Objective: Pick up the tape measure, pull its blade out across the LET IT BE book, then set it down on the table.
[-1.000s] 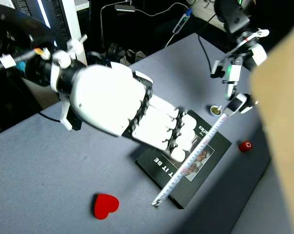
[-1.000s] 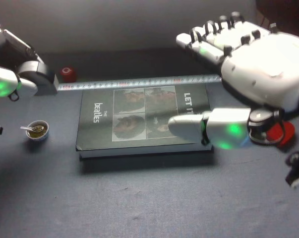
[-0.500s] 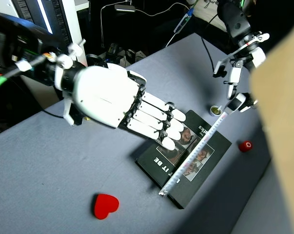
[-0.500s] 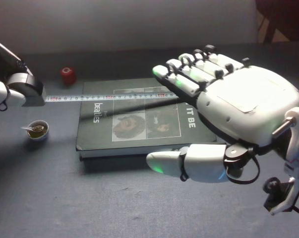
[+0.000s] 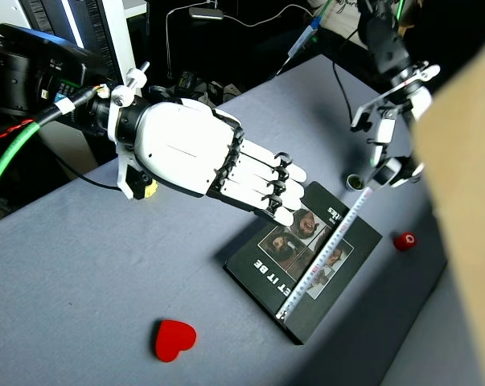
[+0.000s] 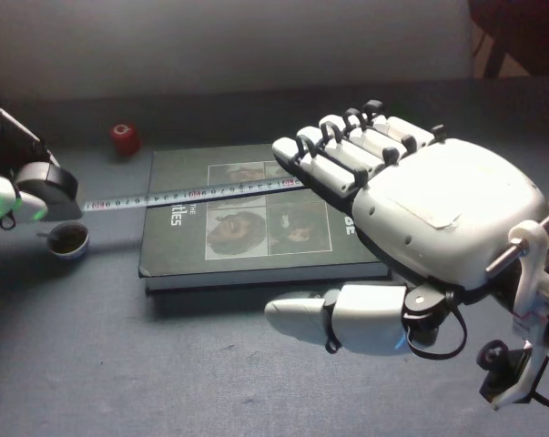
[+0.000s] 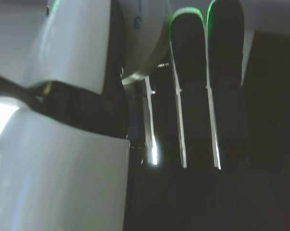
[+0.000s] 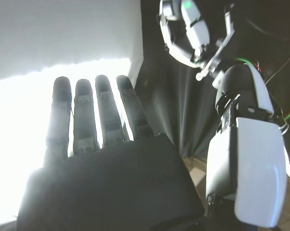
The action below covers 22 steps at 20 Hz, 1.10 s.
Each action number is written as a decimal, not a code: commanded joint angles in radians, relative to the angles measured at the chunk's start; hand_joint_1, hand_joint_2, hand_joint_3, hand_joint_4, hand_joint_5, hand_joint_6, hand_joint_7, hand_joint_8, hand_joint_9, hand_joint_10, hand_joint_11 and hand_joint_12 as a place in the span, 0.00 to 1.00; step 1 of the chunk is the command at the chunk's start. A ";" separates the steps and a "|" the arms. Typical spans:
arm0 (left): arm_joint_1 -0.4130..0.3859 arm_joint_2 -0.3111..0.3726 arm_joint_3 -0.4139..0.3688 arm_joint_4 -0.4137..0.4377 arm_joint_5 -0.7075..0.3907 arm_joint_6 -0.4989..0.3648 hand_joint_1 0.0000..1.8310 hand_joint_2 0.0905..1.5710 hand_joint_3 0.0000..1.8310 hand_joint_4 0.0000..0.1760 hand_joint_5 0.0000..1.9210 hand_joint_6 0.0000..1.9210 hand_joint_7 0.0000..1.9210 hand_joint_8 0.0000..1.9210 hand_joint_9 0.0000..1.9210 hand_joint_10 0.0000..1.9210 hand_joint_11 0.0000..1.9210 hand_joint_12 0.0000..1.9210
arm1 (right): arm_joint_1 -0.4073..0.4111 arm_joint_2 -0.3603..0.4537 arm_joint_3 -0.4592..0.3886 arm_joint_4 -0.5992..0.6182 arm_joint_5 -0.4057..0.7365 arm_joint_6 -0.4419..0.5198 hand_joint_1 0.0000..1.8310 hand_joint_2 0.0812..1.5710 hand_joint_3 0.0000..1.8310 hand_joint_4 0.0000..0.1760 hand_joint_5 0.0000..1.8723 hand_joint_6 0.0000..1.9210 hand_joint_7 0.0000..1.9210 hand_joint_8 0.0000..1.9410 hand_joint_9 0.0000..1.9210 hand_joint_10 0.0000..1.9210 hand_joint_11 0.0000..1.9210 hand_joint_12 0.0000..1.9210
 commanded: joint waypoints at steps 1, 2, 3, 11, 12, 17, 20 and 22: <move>-0.001 0.001 0.011 0.019 -0.115 -0.007 0.76 0.67 0.00 0.00 0.56 0.32 0.56 0.46 0.49 0.64 0.47 0.52 | 0.006 0.000 0.001 -0.063 0.069 0.005 0.05 0.60 0.00 0.00 0.00 0.00 0.02 0.00 0.00 0.00 0.00 0.19; 0.017 -0.008 0.016 0.037 -0.119 -0.032 0.76 0.67 0.00 0.00 0.55 0.32 0.56 0.46 0.49 0.64 0.47 0.52 | 0.003 -0.002 0.003 -0.068 0.073 0.005 0.05 0.60 0.00 0.00 0.00 0.00 0.02 0.00 0.00 0.00 0.00 0.19; 0.021 -0.010 0.016 0.042 -0.119 -0.032 0.76 0.67 0.00 0.00 0.55 0.33 0.56 0.46 0.49 0.64 0.47 0.52 | 0.003 -0.002 0.003 -0.068 0.075 0.005 0.05 0.60 0.00 0.00 0.00 0.00 0.01 0.00 0.00 0.00 0.00 0.19; 0.016 -0.013 0.018 0.043 -0.150 -0.032 0.76 0.67 0.00 0.00 0.57 0.31 0.56 0.46 0.48 0.64 0.47 0.52 | -0.005 -0.005 0.005 -0.079 0.080 0.005 0.05 0.61 0.00 0.00 0.00 0.00 0.02 0.00 0.00 0.00 0.00 0.23; 0.013 -0.013 0.018 0.047 -0.150 -0.032 0.76 0.67 0.00 0.00 0.56 0.32 0.56 0.45 0.48 0.64 0.47 0.52 | -0.004 -0.005 0.005 -0.079 0.080 0.005 0.05 0.61 0.00 0.00 0.00 0.00 0.02 0.00 0.00 0.00 0.00 0.23; -0.004 -0.012 0.023 0.056 -0.150 -0.032 0.76 0.67 0.00 0.00 0.56 0.32 0.57 0.45 0.48 0.64 0.47 0.52 | -0.005 -0.005 0.005 -0.080 0.081 0.005 0.05 0.61 0.00 0.00 0.00 0.00 0.02 0.00 0.00 0.00 0.00 0.23; -0.021 -0.011 0.015 0.065 -0.148 -0.032 0.76 0.67 0.00 0.00 0.58 0.30 0.56 0.45 0.48 0.64 0.46 0.52 | -0.006 -0.005 0.005 -0.080 0.081 0.005 0.05 0.62 0.00 0.00 0.00 0.00 0.02 0.00 0.00 0.00 0.00 0.23; -0.029 -0.011 0.010 0.071 -0.146 -0.027 0.76 0.67 0.00 0.00 0.57 0.30 0.57 0.44 0.48 0.64 0.46 0.52 | -0.009 -0.005 0.005 -0.082 0.081 0.005 0.05 0.62 0.00 0.00 0.00 0.00 0.02 0.00 0.00 0.00 0.00 0.23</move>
